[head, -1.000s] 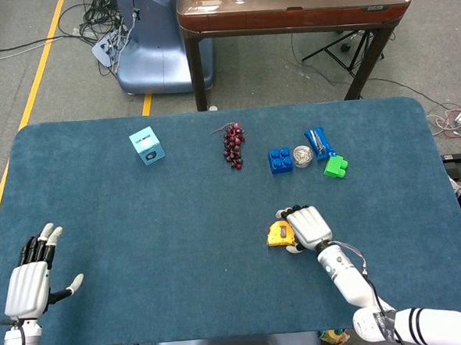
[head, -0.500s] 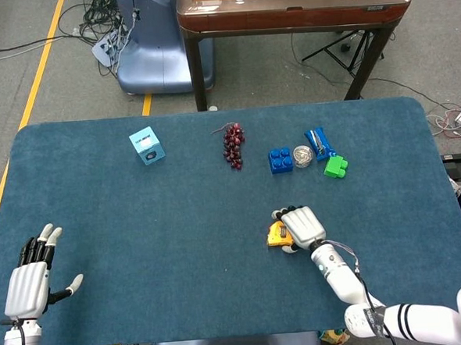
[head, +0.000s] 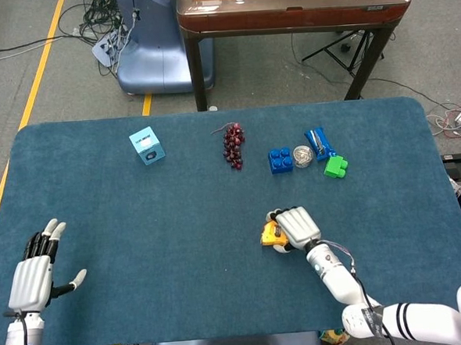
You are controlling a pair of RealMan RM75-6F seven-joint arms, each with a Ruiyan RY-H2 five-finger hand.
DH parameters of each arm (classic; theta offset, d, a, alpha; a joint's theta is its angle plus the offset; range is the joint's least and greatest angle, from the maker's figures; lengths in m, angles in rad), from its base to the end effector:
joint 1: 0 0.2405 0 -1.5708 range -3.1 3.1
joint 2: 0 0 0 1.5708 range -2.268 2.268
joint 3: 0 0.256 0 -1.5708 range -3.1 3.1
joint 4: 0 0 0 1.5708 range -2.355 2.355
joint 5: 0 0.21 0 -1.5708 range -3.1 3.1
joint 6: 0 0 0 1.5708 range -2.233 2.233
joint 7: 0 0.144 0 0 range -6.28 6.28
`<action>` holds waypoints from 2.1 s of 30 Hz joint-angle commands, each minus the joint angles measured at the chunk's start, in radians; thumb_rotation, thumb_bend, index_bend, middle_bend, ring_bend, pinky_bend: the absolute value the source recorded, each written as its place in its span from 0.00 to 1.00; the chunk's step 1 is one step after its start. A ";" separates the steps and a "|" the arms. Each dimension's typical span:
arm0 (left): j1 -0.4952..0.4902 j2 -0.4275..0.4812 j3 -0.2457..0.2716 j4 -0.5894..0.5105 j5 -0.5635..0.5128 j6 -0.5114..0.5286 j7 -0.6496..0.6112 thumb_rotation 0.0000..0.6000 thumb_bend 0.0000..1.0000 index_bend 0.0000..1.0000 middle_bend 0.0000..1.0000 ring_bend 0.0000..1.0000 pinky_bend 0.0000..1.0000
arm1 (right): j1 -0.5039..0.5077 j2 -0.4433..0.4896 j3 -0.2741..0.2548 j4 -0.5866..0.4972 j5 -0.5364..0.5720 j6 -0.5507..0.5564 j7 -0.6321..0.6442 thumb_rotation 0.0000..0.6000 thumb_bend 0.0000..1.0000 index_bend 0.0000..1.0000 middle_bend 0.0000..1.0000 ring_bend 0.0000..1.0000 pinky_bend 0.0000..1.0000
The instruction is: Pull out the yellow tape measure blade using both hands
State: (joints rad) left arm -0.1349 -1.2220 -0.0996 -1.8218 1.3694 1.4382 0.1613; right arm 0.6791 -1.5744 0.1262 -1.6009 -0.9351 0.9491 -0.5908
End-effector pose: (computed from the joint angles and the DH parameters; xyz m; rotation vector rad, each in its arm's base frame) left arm -0.2618 0.1989 0.1170 -1.3019 -1.0683 -0.9907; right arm -0.1635 -0.2999 -0.0423 1.9298 -1.0399 0.7083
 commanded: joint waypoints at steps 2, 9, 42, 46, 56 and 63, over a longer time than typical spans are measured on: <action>-0.063 0.021 -0.058 -0.031 -0.049 -0.068 -0.010 1.00 0.20 0.02 0.00 0.00 0.00 | 0.041 0.035 0.056 -0.104 0.060 0.015 -0.027 1.00 0.57 0.55 0.56 0.41 0.37; -0.169 0.000 -0.154 -0.084 -0.201 -0.186 -0.019 1.00 0.20 0.01 0.00 0.00 0.00 | 0.148 0.035 0.144 -0.254 0.223 0.101 -0.175 1.00 0.58 0.55 0.56 0.41 0.37; -0.427 -0.253 -0.233 -0.103 -0.470 -0.250 0.056 1.00 0.20 0.00 0.00 0.00 0.00 | 0.478 -0.223 0.306 -0.182 0.537 0.391 -0.336 1.00 0.58 0.55 0.56 0.43 0.37; -0.441 -0.272 -0.230 -0.092 -0.481 -0.245 0.064 1.00 0.20 0.00 0.00 0.00 0.00 | 0.490 -0.248 0.314 -0.158 0.539 0.401 -0.334 1.00 0.58 0.55 0.56 0.43 0.37; -0.462 -0.297 -0.228 -0.070 -0.508 -0.248 0.061 1.00 0.20 0.00 0.00 0.00 0.00 | 0.502 -0.280 0.323 -0.115 0.537 0.399 -0.322 1.00 0.58 0.55 0.56 0.44 0.37; -0.473 -0.306 -0.231 -0.058 -0.527 -0.247 0.061 1.00 0.20 0.00 0.00 0.00 0.00 | 0.505 -0.291 0.323 -0.105 0.532 0.392 -0.321 1.00 0.58 0.55 0.56 0.44 0.37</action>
State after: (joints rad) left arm -0.6073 -1.5275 -0.3303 -1.8816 0.8438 1.1909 0.2215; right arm 1.1842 -1.8647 0.4492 -1.7060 -0.4018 1.3423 -0.9120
